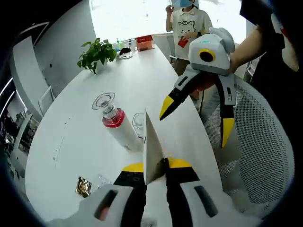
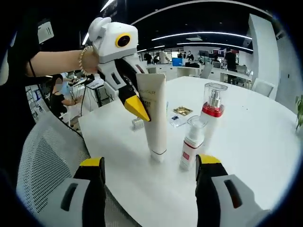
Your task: Arrange the skincare products in the storage area until every visible bottle or jar stands upright without overlapping.
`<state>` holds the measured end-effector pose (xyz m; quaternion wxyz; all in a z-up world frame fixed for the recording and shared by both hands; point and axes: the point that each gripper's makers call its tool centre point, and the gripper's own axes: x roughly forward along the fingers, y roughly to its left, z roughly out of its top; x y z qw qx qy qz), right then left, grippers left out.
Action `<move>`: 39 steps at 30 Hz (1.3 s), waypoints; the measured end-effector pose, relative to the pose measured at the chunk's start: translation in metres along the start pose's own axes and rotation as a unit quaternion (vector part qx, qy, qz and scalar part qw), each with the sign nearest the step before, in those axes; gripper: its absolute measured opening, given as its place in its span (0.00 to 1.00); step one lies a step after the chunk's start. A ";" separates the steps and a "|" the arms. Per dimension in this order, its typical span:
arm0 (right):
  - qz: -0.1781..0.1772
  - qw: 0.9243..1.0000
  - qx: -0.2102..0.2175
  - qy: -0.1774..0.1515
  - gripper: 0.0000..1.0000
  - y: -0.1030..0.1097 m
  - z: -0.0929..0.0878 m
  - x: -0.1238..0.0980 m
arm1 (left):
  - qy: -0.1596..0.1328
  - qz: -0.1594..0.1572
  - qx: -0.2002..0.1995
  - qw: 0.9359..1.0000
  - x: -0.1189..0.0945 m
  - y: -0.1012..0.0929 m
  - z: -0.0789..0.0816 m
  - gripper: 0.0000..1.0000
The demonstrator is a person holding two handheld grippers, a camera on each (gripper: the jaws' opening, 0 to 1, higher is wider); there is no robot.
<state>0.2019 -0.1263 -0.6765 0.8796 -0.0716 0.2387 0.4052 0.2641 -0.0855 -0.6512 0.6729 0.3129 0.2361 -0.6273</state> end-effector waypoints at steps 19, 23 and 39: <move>-0.029 0.999 0.013 0.008 0.88 -0.012 -0.008 -0.002 | -0.007 0.001 0.013 1.000 0.018 0.059 0.007 0.13; -0.032 0.999 0.013 0.010 0.88 -0.013 -0.008 -0.003 | -0.008 0.001 0.015 1.000 0.022 0.070 0.010 0.13; -0.033 0.999 0.017 0.014 0.88 -0.014 -0.011 -0.002 | -0.007 -0.004 0.025 1.000 0.027 0.076 0.014 0.15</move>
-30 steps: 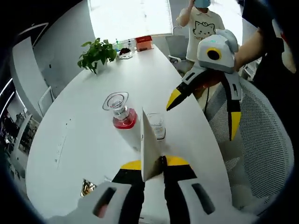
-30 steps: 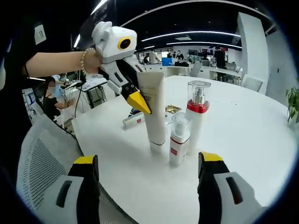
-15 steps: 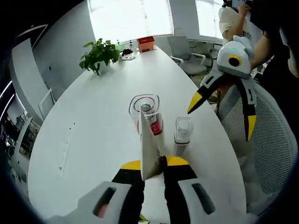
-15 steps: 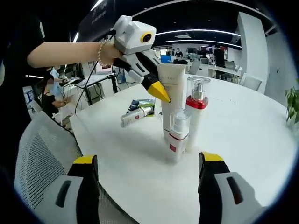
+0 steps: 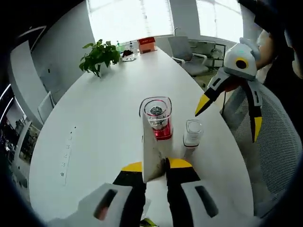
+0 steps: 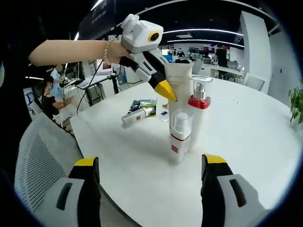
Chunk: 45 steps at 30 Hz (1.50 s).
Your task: Arrange the skincare products in the storage area until every visible bottle or jar stands upright without overlapping.
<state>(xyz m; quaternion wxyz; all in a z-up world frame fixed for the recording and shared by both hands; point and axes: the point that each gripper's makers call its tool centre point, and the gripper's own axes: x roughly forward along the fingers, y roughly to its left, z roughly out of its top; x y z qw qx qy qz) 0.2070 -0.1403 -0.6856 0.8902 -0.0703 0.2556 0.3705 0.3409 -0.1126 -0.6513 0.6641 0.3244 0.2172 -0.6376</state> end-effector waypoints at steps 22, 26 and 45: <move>0.004 1.000 -0.001 -0.001 0.88 0.003 0.001 0.001 | 0.001 0.018 -0.058 0.998 -0.013 -0.006 -0.008 0.37; 0.004 1.000 0.005 -0.004 0.87 0.002 0.001 0.001 | -0.011 0.022 -0.080 0.996 -0.021 -0.011 -0.011 0.49; 0.017 1.000 0.003 -0.012 0.85 0.008 0.004 0.002 | -0.019 0.080 -0.218 0.972 -0.060 -0.043 -0.034 0.75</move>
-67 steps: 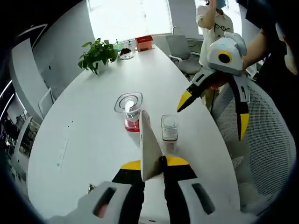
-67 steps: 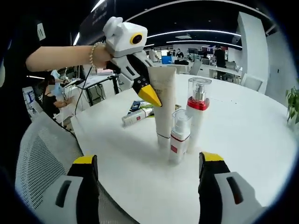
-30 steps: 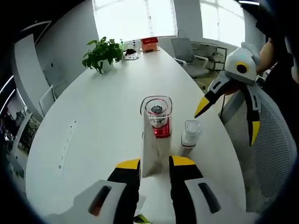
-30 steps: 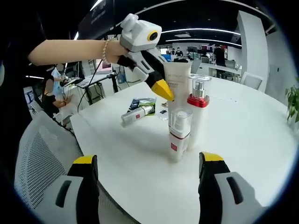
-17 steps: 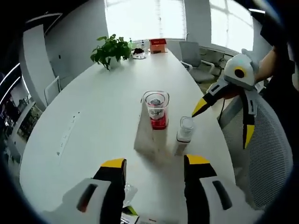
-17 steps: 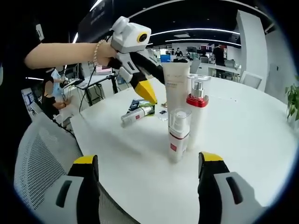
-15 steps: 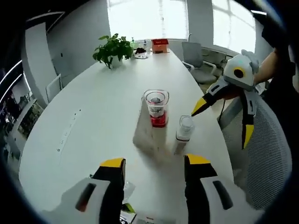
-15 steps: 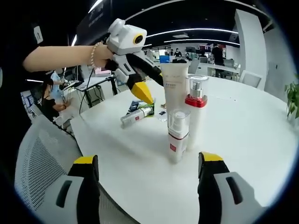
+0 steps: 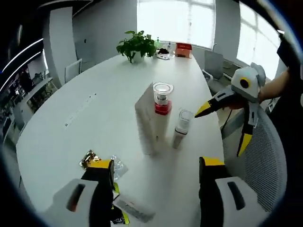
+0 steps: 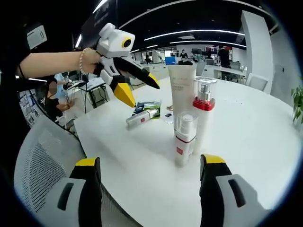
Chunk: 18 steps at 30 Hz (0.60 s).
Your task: Arrange the skincare products in the storage area until every visible bottle or jar stands upright without overlapping.
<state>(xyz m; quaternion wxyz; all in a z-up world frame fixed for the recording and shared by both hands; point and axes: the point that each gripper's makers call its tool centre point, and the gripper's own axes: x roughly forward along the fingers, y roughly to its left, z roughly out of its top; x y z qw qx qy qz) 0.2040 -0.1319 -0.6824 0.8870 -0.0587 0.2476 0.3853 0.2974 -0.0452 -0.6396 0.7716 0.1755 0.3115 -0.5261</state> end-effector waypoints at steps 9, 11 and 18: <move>-0.004 1.000 -0.003 -0.005 0.83 0.000 0.004 -0.002 | -0.035 0.033 -0.059 0.997 -0.022 -0.006 -0.011 0.81; -0.004 1.000 0.015 -0.015 0.83 -0.002 0.006 -0.004 | -0.062 0.044 -0.109 0.991 -0.033 -0.010 -0.013 0.81; -0.010 0.999 0.027 -0.022 0.81 -0.004 0.008 -0.007 | -0.095 0.074 -0.163 0.979 -0.057 -0.021 -0.034 0.83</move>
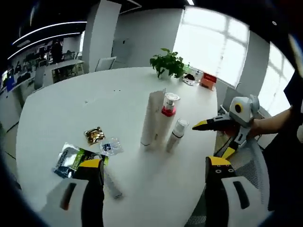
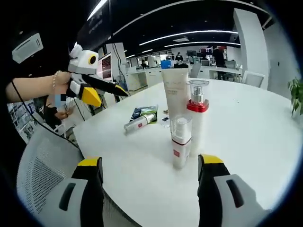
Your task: Arrange the skincare products in the storage area until every visible bottle or jar stands upright without overlapping.
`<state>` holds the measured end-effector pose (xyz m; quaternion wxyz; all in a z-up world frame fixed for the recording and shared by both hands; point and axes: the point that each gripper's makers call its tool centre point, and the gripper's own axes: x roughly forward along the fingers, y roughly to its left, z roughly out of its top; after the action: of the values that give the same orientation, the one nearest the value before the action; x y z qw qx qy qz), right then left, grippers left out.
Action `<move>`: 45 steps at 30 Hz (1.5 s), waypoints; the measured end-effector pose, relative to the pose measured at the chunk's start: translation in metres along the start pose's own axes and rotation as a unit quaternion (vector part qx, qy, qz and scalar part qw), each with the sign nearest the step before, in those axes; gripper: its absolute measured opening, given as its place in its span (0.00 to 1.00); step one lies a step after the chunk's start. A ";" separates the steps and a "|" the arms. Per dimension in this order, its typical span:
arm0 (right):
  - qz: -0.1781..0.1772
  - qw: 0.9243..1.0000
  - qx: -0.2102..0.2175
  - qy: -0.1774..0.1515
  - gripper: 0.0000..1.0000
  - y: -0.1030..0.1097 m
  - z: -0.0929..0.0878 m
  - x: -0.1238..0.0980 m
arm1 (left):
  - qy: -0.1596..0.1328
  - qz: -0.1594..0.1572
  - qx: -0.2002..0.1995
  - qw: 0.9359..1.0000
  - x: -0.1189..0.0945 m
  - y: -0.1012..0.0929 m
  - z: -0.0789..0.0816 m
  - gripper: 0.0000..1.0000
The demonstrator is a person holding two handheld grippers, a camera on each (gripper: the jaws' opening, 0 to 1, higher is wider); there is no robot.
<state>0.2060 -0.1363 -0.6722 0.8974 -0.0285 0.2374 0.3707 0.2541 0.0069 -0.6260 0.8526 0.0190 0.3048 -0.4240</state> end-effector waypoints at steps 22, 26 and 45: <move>0.006 1.000 -0.019 0.004 0.81 0.006 0.001 0.001 | -0.034 0.082 -0.078 0.993 -0.047 -0.008 -0.053 0.95; 0.005 1.000 -0.021 0.006 0.82 0.005 0.000 0.001 | -0.020 0.088 -0.079 0.993 -0.052 -0.007 -0.070 0.94; -0.001 1.000 -0.021 0.004 0.82 0.003 0.001 0.000 | -0.012 0.098 -0.097 0.990 -0.055 -0.013 -0.086 0.93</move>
<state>0.2045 -0.1343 -0.6713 0.8961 -0.0488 0.2329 0.3747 0.1762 0.0625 -0.6634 0.8915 -0.0393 0.3307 -0.3070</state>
